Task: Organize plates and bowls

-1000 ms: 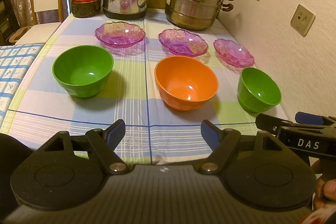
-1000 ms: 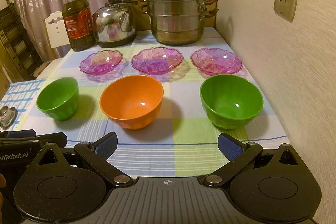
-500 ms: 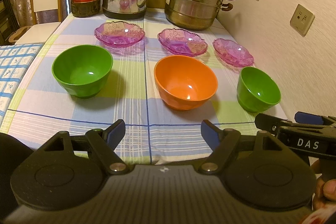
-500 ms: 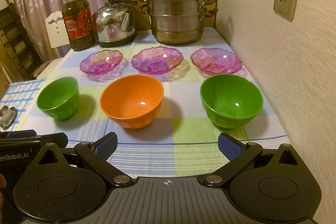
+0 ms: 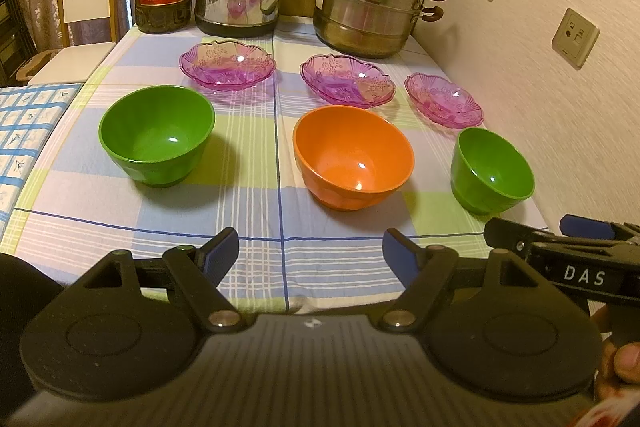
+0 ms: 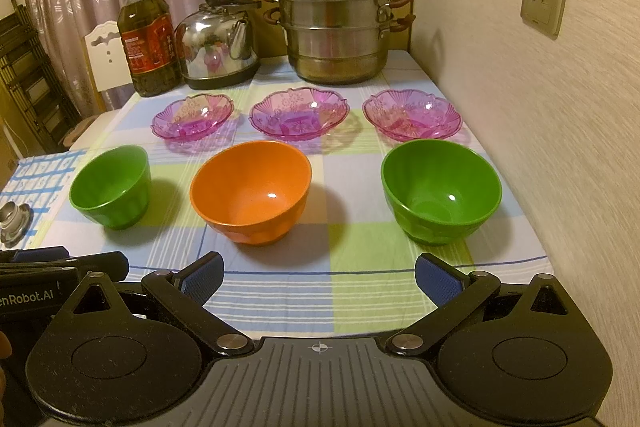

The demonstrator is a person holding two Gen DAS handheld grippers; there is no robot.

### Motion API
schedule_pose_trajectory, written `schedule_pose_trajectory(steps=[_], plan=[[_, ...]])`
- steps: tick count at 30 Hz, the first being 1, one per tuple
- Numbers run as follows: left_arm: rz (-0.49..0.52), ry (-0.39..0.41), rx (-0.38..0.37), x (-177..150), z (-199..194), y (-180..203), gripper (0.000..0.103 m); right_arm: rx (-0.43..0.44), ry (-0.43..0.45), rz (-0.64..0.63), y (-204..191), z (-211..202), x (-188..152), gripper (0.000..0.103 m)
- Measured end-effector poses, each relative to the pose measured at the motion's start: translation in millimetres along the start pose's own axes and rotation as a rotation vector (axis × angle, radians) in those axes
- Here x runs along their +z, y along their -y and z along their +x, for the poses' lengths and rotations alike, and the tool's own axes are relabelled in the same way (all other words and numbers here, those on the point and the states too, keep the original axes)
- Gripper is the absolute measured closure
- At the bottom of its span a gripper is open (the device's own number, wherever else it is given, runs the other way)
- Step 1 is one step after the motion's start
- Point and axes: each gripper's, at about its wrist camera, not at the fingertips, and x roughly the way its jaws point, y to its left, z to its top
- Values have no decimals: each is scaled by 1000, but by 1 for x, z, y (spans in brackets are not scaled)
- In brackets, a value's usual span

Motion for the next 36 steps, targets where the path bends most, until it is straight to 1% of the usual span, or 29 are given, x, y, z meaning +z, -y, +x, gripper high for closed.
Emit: schedule_pose_trajectory(steps=[2,5,10,13,15,18,20,24,26,28,29,31,33,35,36], plan=[[-1,3,-5,0,-1,0,27,2,1,3,0,0,0,1],[-16,9,-34,6,-2,-2,27,23,5,5,-1,1,0,1],[-49,47,-54,31,-3,-19,27,58,7,9,-6,5,9,1],[-68,73,-48,53,2,-36,27,77,22,14,-8,10,26,1],[-104,83,-45,70,8,-52,27,99,31,18,-12,16,41,1],[-142,100,-28,95,19,-78,26,140,45,27,-19,28,69,1],[-146,114,-9,110,27,-94,26,159,53,30,-27,39,88,1],[-141,135,5,145,50,-121,26,204,52,28,-45,73,120,1],[-141,136,15,163,68,-134,26,227,49,29,-56,95,134,1],[-109,114,65,181,91,-141,27,231,41,34,-65,119,146,2],[-74,116,90,187,102,-143,27,232,33,45,-69,131,152,5],[-31,123,99,200,127,-147,27,241,12,69,-73,155,160,13],[-38,104,84,212,153,-156,27,233,-12,90,-79,184,168,18],[-40,80,74,221,178,-163,29,226,-43,113,-83,211,173,26],[-39,74,72,226,190,-167,29,227,-66,129,-84,225,176,28]])
